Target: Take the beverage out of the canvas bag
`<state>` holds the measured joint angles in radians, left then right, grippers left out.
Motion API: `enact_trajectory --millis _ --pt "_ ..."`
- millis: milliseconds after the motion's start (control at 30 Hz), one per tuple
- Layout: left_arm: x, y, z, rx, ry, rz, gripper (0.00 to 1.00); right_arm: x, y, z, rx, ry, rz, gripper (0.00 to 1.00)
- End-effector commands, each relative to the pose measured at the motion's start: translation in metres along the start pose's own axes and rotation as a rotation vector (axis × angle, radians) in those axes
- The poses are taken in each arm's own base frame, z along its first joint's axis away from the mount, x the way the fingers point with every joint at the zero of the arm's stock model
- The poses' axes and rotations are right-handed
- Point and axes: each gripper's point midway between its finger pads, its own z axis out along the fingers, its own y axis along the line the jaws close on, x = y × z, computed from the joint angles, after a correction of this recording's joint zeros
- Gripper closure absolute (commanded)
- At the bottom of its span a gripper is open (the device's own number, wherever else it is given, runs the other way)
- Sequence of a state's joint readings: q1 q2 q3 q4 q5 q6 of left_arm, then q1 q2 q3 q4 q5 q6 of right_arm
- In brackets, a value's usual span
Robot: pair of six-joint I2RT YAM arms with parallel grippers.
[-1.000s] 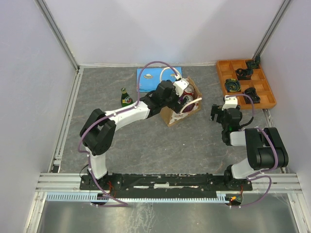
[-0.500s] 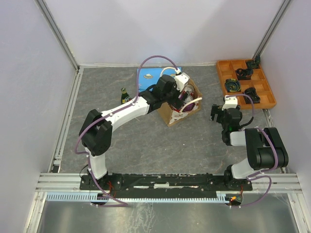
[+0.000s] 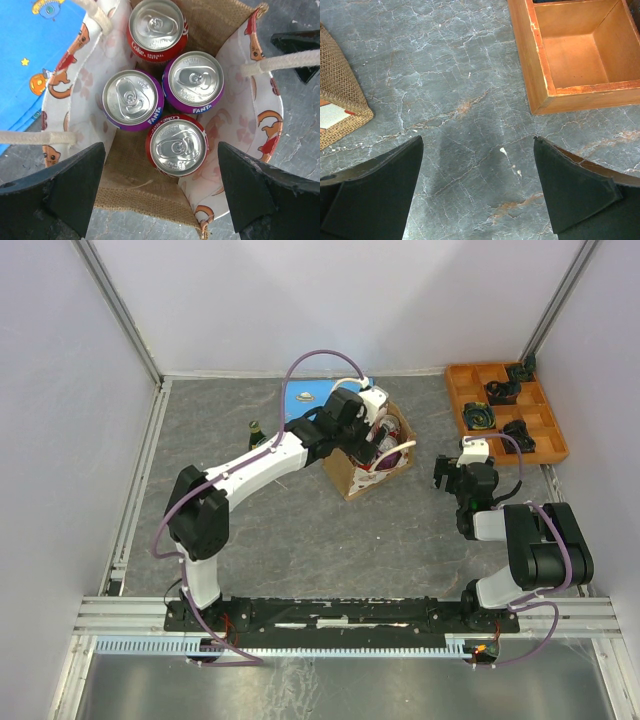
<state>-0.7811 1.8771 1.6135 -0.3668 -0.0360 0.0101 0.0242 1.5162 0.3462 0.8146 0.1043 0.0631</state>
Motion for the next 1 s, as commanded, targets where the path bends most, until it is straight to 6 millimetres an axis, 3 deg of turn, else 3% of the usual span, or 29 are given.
enact_trajectory --millis 0,967 --pt "0.005 -0.004 0.004 0.005 0.036 -0.064 0.01 -0.022 0.001 0.005 -0.005 -0.068 0.002 0.01" --pt "0.037 -0.021 0.027 0.085 0.171 -0.040 0.01 -0.022 0.001 0.005 -0.005 -0.067 0.003 0.01"
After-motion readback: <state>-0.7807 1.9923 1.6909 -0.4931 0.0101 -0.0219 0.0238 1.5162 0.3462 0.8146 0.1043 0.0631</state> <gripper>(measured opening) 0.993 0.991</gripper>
